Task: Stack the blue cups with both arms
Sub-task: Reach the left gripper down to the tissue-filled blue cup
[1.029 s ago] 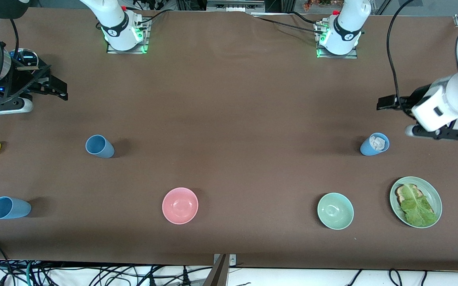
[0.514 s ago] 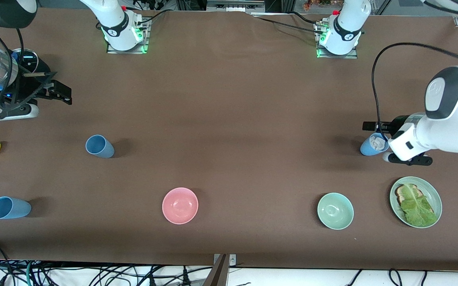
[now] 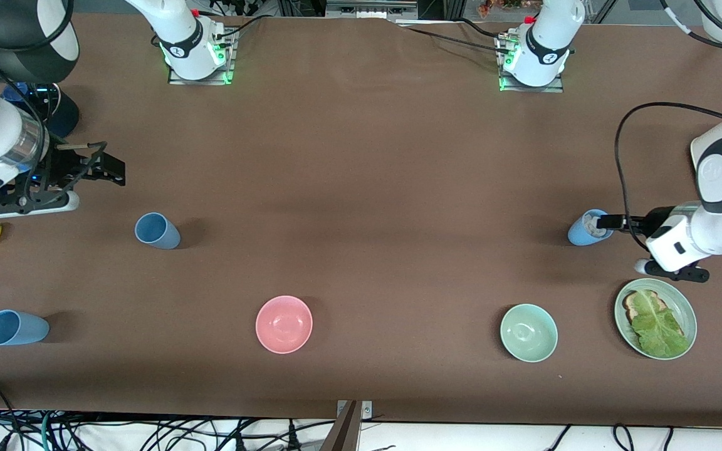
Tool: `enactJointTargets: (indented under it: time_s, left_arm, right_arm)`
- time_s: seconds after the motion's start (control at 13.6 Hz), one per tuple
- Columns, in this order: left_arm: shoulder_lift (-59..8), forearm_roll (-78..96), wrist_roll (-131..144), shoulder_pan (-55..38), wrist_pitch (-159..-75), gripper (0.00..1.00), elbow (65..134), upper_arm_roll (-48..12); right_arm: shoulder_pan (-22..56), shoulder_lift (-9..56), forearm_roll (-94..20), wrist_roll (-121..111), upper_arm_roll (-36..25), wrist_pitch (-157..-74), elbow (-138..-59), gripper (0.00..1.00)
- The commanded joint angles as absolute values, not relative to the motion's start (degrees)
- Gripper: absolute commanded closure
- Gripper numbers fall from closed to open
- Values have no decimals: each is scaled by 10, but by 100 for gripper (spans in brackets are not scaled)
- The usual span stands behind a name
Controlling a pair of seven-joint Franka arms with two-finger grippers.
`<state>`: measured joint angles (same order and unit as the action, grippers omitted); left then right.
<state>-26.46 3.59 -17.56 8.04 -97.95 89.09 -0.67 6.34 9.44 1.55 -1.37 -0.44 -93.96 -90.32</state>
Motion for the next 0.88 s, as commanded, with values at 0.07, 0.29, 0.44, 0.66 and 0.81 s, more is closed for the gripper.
enactJointTargets:
  time_s: [0.07,0.29,0.44,0.66,0.81]
  left_arm:
    - [-250,35,-233,103,-1024,0,939,-9]
    - [-225,35,-261,102,-1097,0,1003,-1]
    - [-214,35,-265,101,-1141,0,1040,0]
    - [-193,35,-297,102,-1190,0,1087,3]
    - [-178,36,-317,99,-1208,0,1111,11]
  right_arm:
    - [62,80,6,-25,-4,-940,-905,0]
    - [62,57,5,-25,-3,-906,-902,0]
    - [62,47,-11,-26,-4,-899,-899,0]
    - [62,31,-14,-25,-8,-900,-918,0]
    - [82,24,-14,-27,-44,-902,-926,0]
